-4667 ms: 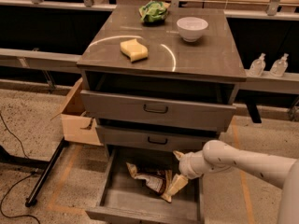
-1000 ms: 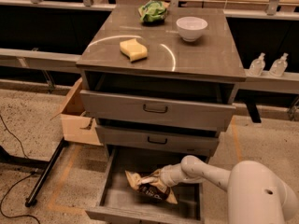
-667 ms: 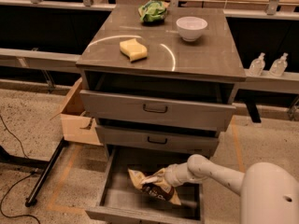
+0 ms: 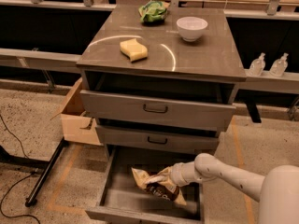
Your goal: Pick brown chip bag from bottom drawer and place on counter
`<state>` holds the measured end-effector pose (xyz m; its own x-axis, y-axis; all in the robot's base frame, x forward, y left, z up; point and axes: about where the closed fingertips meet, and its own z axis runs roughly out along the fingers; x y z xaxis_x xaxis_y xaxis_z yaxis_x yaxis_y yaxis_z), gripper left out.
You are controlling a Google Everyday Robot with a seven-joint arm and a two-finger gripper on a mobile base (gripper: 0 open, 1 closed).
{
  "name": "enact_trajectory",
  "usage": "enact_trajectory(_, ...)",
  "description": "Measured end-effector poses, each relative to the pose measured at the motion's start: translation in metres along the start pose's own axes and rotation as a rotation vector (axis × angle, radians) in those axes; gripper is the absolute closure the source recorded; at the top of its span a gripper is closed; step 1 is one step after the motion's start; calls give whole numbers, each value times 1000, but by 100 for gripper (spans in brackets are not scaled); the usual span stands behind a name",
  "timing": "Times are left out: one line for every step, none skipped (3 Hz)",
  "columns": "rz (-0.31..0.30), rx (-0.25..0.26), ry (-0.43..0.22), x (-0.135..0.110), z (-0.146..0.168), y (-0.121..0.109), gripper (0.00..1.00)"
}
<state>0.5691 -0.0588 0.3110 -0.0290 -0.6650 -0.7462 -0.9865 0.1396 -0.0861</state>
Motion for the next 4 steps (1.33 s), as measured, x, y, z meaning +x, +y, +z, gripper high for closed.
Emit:
enact_trajectory(-24, 15, -9, -13, -15, 0, 100)
enact_trajectory(-49, 107, -14, -50, -65, -2, 100)
enact_trajectory(-87, 196, -17, -103, -122, 9, 100)
enact_trajectory(-152, 254, -24, -168, -189, 15, 100)
